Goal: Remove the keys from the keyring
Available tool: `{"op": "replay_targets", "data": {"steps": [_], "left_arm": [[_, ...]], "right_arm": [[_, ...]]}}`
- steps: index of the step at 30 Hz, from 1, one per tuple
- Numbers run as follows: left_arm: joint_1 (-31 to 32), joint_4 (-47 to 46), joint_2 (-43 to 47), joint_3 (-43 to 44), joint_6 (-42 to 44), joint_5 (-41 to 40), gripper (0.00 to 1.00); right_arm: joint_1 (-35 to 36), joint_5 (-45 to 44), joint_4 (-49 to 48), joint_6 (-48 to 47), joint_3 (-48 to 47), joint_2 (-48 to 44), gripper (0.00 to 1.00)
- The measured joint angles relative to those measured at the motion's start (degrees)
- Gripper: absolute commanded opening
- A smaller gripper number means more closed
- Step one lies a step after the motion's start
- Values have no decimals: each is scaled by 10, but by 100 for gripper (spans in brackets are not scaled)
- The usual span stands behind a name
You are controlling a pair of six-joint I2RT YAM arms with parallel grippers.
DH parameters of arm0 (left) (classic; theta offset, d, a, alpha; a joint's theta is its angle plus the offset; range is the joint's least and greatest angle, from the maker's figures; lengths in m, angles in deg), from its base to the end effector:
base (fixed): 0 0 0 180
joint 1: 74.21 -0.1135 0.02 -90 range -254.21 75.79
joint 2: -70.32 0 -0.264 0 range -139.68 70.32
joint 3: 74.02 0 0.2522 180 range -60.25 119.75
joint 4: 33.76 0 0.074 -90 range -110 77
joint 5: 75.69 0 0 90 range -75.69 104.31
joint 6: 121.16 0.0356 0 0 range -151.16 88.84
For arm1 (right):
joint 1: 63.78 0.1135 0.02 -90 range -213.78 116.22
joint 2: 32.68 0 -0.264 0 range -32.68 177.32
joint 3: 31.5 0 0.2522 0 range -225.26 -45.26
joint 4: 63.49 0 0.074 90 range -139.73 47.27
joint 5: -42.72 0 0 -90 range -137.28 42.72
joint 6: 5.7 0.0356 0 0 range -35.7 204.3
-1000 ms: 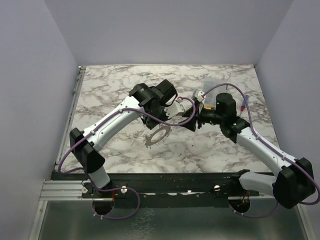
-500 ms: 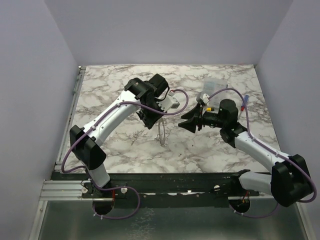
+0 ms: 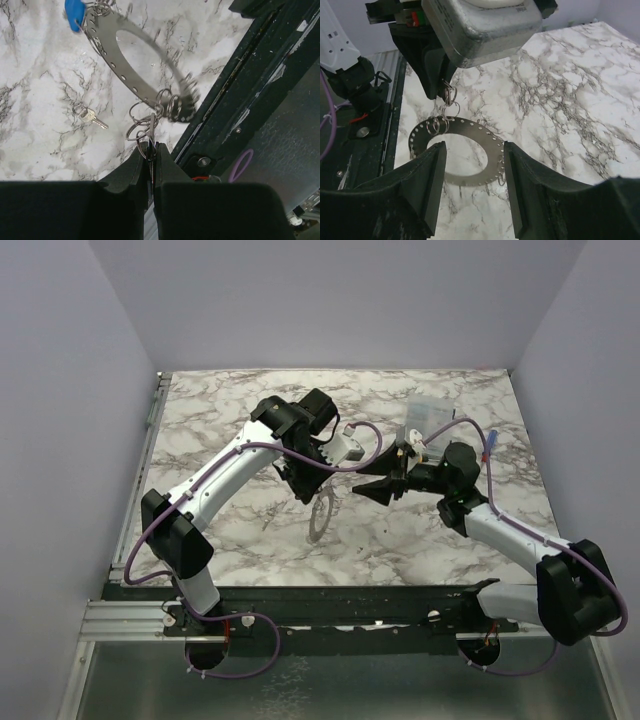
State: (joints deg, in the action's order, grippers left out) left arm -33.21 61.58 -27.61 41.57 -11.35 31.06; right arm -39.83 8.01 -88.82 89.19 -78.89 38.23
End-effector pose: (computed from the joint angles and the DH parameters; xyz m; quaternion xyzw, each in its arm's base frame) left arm 0.2346 -0.2176 0.3459 0.5113 0.8404 -0.1619 0.0777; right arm 0.2249 0.1319 0.2653 -0.4307 0.5527 0.4711 0.5358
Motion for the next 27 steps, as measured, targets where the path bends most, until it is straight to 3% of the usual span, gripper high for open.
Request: {"op": "replay_targets", "data": {"steps": [27], "left_arm": [[33, 0, 1, 0, 54, 19, 0]], "right_arm": [[23, 60, -19, -42, 9, 1, 57]]}}
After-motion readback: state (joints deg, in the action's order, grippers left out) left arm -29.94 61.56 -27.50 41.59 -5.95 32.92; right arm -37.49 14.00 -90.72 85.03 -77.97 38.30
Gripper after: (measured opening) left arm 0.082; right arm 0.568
